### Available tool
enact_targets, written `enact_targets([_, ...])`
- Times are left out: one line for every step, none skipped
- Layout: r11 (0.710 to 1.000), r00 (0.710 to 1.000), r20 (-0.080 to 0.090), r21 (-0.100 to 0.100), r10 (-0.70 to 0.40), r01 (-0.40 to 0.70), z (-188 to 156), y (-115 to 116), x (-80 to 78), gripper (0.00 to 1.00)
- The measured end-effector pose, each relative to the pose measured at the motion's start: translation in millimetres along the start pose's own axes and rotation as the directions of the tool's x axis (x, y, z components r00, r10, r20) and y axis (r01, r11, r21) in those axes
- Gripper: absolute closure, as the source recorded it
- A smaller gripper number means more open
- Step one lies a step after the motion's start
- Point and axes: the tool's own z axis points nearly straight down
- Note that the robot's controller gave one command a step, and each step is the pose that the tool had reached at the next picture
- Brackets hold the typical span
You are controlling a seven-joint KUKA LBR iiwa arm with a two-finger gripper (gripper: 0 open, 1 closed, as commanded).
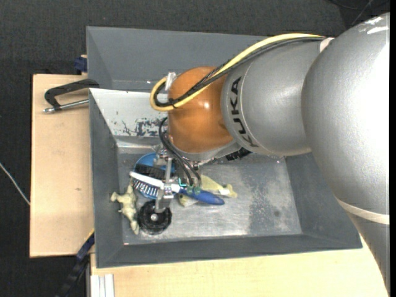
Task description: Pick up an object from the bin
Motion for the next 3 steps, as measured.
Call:
enact_targets([1.0,1.0,0.013,-0.003,-0.02,0.02,36,-18,0.7,0.0])
enact_targets([1.0,1.0,0.001,0.0,-0.019,0.019,38,-19,3.1,1.0])
enact_targets([0.999,0.999,0.012,-0.005,-0.035,0.035,-79,24,30.1,1.0])
